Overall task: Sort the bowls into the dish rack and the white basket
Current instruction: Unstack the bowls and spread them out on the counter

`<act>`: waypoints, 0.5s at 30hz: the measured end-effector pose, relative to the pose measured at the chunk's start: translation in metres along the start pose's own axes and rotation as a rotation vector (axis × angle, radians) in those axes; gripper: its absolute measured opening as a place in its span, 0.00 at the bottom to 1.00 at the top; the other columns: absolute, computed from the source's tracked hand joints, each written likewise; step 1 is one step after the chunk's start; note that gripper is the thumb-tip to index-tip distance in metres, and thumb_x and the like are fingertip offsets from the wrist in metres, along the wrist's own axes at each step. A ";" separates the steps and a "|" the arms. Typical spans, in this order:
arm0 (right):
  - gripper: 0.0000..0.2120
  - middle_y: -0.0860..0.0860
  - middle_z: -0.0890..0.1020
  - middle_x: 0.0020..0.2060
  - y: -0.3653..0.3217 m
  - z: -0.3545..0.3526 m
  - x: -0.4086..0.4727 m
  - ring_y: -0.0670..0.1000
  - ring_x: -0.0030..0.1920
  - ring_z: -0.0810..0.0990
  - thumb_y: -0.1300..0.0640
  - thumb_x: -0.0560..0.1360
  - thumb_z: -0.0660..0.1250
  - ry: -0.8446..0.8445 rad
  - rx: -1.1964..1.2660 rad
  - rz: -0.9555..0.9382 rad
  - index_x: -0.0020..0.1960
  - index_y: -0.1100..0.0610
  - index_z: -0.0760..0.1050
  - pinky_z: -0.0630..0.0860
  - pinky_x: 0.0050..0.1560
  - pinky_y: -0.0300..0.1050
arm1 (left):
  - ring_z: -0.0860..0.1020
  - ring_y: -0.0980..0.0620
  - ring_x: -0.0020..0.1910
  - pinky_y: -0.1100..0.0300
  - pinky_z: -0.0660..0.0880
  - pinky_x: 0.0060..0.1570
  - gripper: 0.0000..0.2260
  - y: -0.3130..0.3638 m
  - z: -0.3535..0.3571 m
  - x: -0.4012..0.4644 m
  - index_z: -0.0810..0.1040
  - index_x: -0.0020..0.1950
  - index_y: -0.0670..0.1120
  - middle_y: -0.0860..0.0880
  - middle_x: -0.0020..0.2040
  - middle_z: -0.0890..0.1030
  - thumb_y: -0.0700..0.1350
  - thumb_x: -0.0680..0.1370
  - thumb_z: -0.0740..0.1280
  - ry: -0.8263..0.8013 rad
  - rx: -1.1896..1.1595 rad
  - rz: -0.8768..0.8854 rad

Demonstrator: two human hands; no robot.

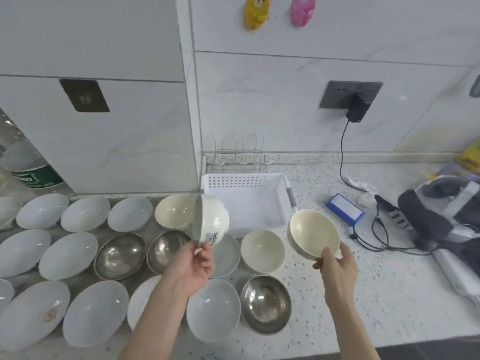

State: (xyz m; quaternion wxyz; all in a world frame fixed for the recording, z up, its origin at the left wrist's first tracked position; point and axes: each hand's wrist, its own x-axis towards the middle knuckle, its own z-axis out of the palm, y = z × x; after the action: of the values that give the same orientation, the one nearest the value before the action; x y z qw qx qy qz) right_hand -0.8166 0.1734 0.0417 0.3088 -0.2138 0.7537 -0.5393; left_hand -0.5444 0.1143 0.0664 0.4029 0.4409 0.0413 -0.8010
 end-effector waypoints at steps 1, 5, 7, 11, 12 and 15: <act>0.18 0.56 0.81 0.34 0.008 -0.009 0.005 0.52 0.35 0.79 0.58 0.75 0.61 0.009 -0.021 0.014 0.64 0.50 0.71 0.72 0.36 0.46 | 0.70 0.59 0.16 0.69 0.62 0.15 0.10 -0.010 0.005 0.002 0.72 0.40 0.43 0.50 0.23 0.76 0.40 0.81 0.58 0.005 0.004 0.008; 0.20 0.56 0.82 0.35 0.030 -0.031 0.022 0.54 0.39 0.81 0.59 0.77 0.59 -0.030 -0.113 0.063 0.69 0.52 0.67 0.74 0.39 0.48 | 0.71 0.57 0.17 0.68 0.63 0.16 0.08 -0.046 0.018 0.006 0.73 0.43 0.41 0.49 0.24 0.77 0.39 0.81 0.59 0.031 0.035 0.030; 0.22 0.56 0.83 0.37 0.036 -0.035 0.029 0.53 0.39 0.81 0.60 0.78 0.58 -0.082 -0.149 0.089 0.71 0.53 0.65 0.75 0.38 0.48 | 0.71 0.57 0.17 0.68 0.63 0.16 0.08 -0.058 0.023 0.008 0.73 0.42 0.41 0.48 0.25 0.77 0.38 0.80 0.60 0.040 0.047 0.033; 0.24 0.56 0.83 0.39 0.041 -0.036 0.037 0.52 0.39 0.81 0.61 0.78 0.58 -0.200 -0.209 0.122 0.73 0.51 0.62 0.74 0.36 0.47 | 0.72 0.57 0.17 0.68 0.63 0.16 0.09 -0.077 0.027 0.010 0.73 0.39 0.40 0.47 0.25 0.77 0.37 0.79 0.61 0.074 0.043 0.061; 0.25 0.56 0.83 0.39 0.042 -0.036 0.039 0.52 0.39 0.81 0.61 0.78 0.58 -0.222 -0.224 0.124 0.74 0.50 0.62 0.74 0.36 0.47 | 0.72 0.57 0.17 0.68 0.63 0.16 0.09 -0.080 0.026 0.011 0.73 0.39 0.40 0.47 0.25 0.77 0.37 0.79 0.61 0.079 0.042 0.067; 0.25 0.57 0.83 0.38 0.045 -0.034 0.043 0.51 0.39 0.81 0.60 0.78 0.58 -0.265 -0.254 0.128 0.74 0.49 0.61 0.73 0.36 0.46 | 0.72 0.56 0.18 0.67 0.64 0.16 0.08 -0.086 0.023 0.010 0.74 0.40 0.41 0.46 0.26 0.77 0.37 0.79 0.62 0.101 0.036 0.085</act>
State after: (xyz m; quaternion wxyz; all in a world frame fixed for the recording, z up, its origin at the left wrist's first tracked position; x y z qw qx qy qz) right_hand -0.8707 0.1829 -0.0031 0.4095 -0.2718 0.7805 -0.3864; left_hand -0.6218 0.1561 0.0484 0.4258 0.4896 0.0284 -0.7604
